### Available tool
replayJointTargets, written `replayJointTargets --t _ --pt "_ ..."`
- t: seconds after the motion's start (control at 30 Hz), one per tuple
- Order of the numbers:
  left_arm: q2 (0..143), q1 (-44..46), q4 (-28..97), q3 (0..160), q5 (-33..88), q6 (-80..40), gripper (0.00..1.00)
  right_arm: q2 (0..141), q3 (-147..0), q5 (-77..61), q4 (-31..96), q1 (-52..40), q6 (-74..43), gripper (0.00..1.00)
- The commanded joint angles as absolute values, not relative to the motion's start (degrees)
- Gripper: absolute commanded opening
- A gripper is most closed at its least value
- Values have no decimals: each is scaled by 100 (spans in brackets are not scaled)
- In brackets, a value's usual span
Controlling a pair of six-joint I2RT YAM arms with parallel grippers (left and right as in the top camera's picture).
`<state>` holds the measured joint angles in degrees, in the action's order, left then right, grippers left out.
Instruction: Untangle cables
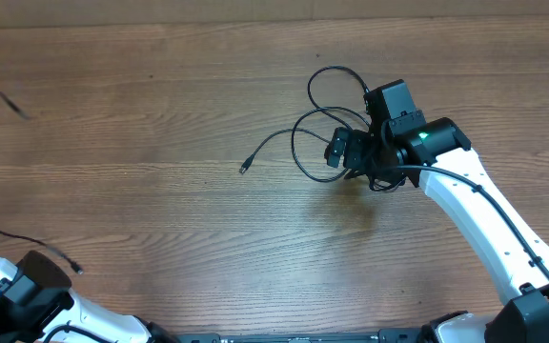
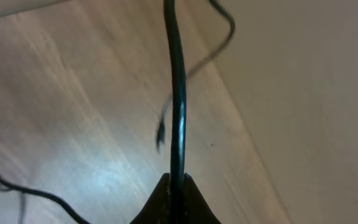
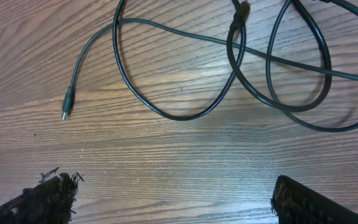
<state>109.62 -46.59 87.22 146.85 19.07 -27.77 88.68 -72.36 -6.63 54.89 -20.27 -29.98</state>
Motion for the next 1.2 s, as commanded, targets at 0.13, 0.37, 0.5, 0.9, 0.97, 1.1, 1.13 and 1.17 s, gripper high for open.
replayJointTargets --t 0.13,0.37,0.5,0.9,0.97,1.1,1.13,1.17 --pt "10862 -4644 9157 14818 -657 -3385 5 8879 -7216 -607 5468 -2021 -2995 100" --pt "10864 -4657 9367 14816 -1520 -5655 4 8879 -7216 -607 5470 -2021 -2995 100" --pt "10864 -4587 8510 14811 -928 -5175 4 8879 -7216 -604 5426 -2021 -2995 100" --pt "11126 -4270 6274 14811 183 -3559 4 8882 -7216 -604 4912 -2021 -2995 100" --pt "11124 -4272 6595 14811 338 -3509 4 8882 -7216 -604 4915 -2021 -2995 100" --pt "11126 -4274 7889 14809 279 -3573 5 8882 -7216 -604 4917 -2021 -2995 100" --pt "11126 -4272 8270 14781 231 -3658 5 8882 -7216 -604 4915 -2021 -2995 100" --pt "11128 -4272 8611 14735 115 -3800 5 8882 -7216 -604 4912 -2021 -2995 100"
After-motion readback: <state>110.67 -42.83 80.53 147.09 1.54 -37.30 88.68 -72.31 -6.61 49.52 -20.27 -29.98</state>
